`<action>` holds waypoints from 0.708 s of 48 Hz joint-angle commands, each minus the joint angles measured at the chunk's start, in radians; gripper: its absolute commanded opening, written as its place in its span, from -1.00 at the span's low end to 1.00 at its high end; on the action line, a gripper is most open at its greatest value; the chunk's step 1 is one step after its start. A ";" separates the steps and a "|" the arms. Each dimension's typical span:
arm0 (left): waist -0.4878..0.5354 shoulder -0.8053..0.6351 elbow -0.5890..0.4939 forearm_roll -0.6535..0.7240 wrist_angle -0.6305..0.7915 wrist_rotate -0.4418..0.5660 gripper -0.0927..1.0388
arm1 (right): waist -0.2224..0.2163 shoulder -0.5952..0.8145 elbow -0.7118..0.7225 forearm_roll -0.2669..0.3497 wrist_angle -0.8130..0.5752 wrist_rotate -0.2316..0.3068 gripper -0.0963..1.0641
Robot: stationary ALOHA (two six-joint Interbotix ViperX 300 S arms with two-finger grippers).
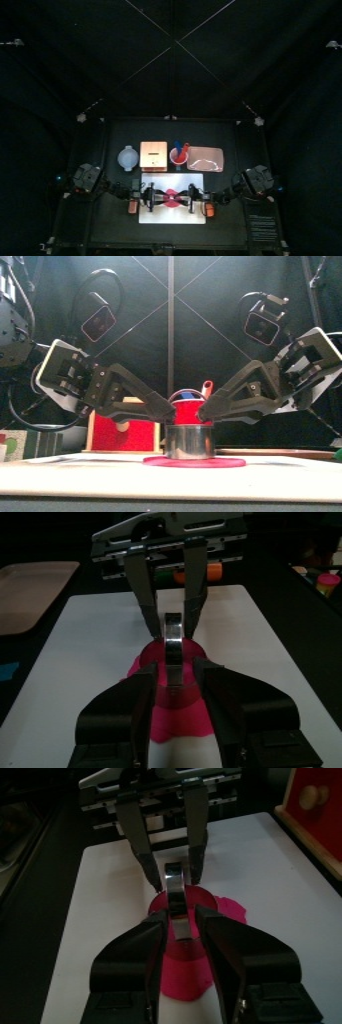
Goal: Get the cutter from the drawer then cut the dough then place the extra dough in the bowl
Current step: Cut the dough
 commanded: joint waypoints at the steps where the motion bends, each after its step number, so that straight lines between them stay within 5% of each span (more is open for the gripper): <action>1: 0.002 -0.011 -0.011 -0.005 0.003 -0.002 0.39 | -0.005 -0.020 -0.012 0.000 0.009 0.002 0.28; 34: 0.002 -0.020 -0.011 -0.006 0.074 0.002 0.10 | -0.011 -0.018 -0.028 0.003 0.077 0.000 0.20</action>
